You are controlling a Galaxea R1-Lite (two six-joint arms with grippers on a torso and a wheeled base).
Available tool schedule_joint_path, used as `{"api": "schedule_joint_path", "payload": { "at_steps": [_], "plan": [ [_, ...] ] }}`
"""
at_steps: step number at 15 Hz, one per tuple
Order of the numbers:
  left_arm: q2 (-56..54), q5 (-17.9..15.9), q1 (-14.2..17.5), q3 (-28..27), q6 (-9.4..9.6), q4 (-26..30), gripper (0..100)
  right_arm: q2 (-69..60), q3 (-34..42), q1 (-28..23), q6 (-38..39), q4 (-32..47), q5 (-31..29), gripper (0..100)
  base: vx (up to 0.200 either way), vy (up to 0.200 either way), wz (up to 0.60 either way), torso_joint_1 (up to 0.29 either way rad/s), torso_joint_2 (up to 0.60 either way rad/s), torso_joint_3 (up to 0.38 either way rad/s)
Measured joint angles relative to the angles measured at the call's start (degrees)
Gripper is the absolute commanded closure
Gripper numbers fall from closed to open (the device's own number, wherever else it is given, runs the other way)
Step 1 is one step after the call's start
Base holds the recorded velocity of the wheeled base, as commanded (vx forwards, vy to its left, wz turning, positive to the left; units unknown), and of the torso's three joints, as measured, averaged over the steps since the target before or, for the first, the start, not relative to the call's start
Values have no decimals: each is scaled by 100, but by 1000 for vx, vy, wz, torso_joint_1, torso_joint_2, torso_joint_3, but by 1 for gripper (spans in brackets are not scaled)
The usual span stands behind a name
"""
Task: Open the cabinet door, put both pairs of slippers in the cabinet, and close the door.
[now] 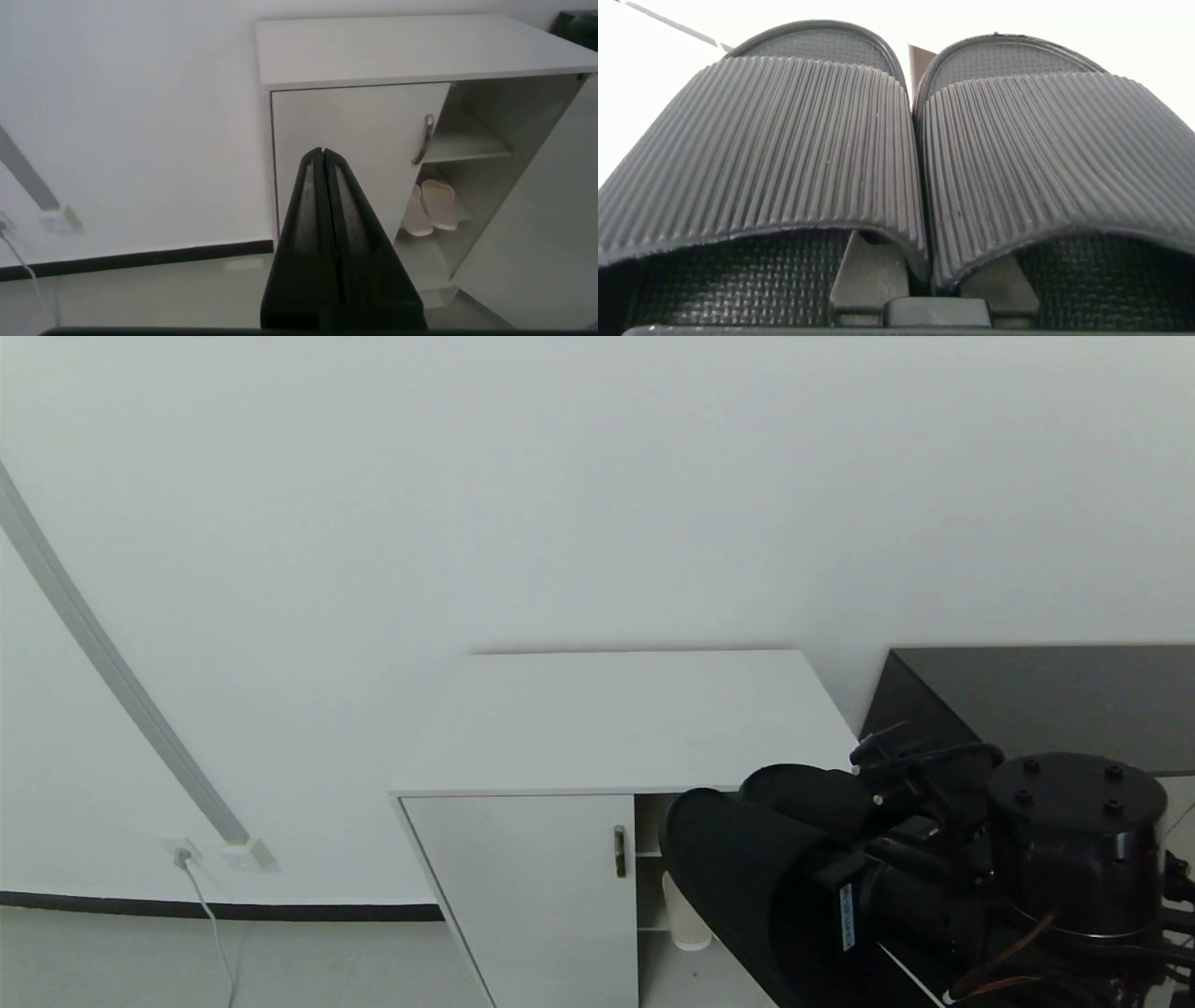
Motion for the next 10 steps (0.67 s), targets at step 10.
{"api": "schedule_joint_path", "payload": {
  "at_steps": [10],
  "plan": [
    [0,0,0,0,-6,0,100,4,57,-1,-2,0,22,100,0,-20,0,0,0,0]
  ]
}}
